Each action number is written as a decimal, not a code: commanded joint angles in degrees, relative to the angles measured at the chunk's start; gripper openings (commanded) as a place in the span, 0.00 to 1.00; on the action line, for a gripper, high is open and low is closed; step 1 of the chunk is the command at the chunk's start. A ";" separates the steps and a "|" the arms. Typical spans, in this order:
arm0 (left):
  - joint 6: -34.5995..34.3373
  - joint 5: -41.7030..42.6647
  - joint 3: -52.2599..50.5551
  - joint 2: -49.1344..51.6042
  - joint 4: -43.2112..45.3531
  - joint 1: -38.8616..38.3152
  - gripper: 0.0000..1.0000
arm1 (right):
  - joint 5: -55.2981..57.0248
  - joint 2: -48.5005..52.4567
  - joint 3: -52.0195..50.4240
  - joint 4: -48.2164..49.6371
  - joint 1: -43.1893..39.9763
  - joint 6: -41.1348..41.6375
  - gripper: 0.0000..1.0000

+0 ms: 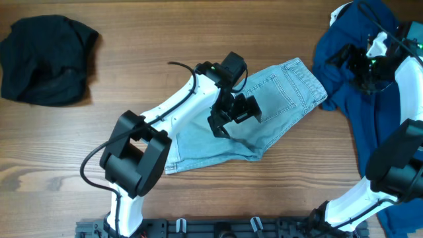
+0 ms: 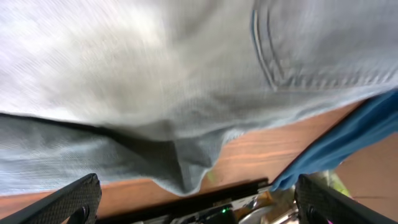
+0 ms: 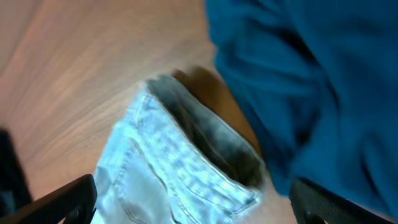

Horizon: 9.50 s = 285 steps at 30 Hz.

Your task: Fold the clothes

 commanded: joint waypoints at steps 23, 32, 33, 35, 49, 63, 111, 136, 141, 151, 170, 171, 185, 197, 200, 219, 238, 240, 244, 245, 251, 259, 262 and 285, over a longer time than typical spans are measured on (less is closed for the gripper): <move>16.83 -3.82 0.63 -5.09 -6.40 35.21 0.96 | -7.76 6.47 1.42 6.45 9.79 -18.43 1.00; 25.53 -21.57 0.26 -14.29 -12.13 38.64 0.95 | -5.38 8.61 1.42 11.28 9.75 -16.41 1.00; 25.51 -21.57 -0.68 -14.25 -12.83 38.40 0.95 | -5.88 8.90 1.42 11.32 9.75 -16.28 1.00; 25.44 -21.33 -4.07 -14.25 -12.98 38.34 0.96 | -5.86 9.18 1.42 11.69 9.75 -16.44 1.00; 24.30 -12.48 -15.37 -14.25 -5.22 35.56 1.00 | -10.45 17.44 1.42 14.47 9.77 -18.18 1.00; 22.36 -12.41 -15.39 -14.25 -3.67 29.64 1.00 | -12.39 18.38 1.42 15.45 9.77 -16.76 0.77; 21.22 -22.01 -2.34 -28.81 19.69 23.65 0.04 | -4.11 10.29 37.00 -19.58 9.81 -13.73 0.04; 44.41 -55.78 -2.25 -44.65 41.46 19.87 0.04 | -0.92 -20.61 37.00 2.64 9.81 -15.98 0.04; 45.44 -59.56 -2.25 -49.35 44.74 19.85 0.04 | -4.87 -20.87 37.00 2.67 9.81 -13.53 0.04; 49.88 -62.66 -2.25 -61.51 45.38 18.86 0.04 | -2.08 -20.76 37.00 7.54 9.81 -11.26 0.04; 45.33 -62.66 -2.25 -54.86 36.81 10.54 0.04 | -6.36 -18.18 36.98 -12.13 10.16 -9.53 0.04; 45.38 -62.69 -2.25 -52.76 39.41 10.62 0.04 | -5.49 -17.35 36.98 -6.88 10.19 -9.29 0.04; 55.87 -64.32 -2.21 -39.52 71.21 23.87 0.04 | -2.86 -6.78 36.98 31.78 13.14 4.02 0.04; 47.01 -57.51 -2.23 -35.30 58.01 24.28 0.04 | -2.86 -1.31 36.98 22.16 15.67 -4.33 0.04; 46.99 -57.46 -2.23 -33.59 64.96 24.33 0.04 | -1.36 -0.55 36.98 28.68 15.65 -4.26 0.04; 50.16 -55.98 -2.10 -25.59 64.04 25.05 0.05 | 1.22 5.46 36.85 30.60 15.67 -0.39 0.04; 44.85 -53.57 -2.10 -19.82 57.40 19.34 0.04 | -6.64 9.79 36.83 32.04 16.22 0.04 0.04; 44.89 -53.59 -2.10 -19.82 56.39 17.66 0.04 | -11.02 9.75 36.85 32.79 16.68 -1.95 0.04; 44.85 -53.57 -2.10 -19.80 55.47 15.65 0.04 | -16.09 8.55 36.89 34.01 17.07 -1.14 0.04; 44.50 -53.57 -2.10 -19.80 54.23 15.41 0.04 | -16.46 7.89 36.89 33.97 17.11 -0.22 0.04; 35.85 -52.48 -2.12 -18.53 42.36 15.91 0.04 | -15.98 4.87 36.89 28.92 17.09 -2.08 0.04; 32.41 -37.46 -2.10 -10.16 39.04 17.16 0.04 | -16.11 2.14 36.89 17.18 17.14 -7.41 0.04; 31.82 -33.64 -2.10 -8.33 40.63 17.16 0.04 | -24.02 1.79 36.89 12.02 17.29 -14.05 0.04; 28.33 -29.99 -2.10 -7.89 48.59 17.09 0.04 | -8.68 0.66 36.87 -32.09 18.99 -51.84 0.04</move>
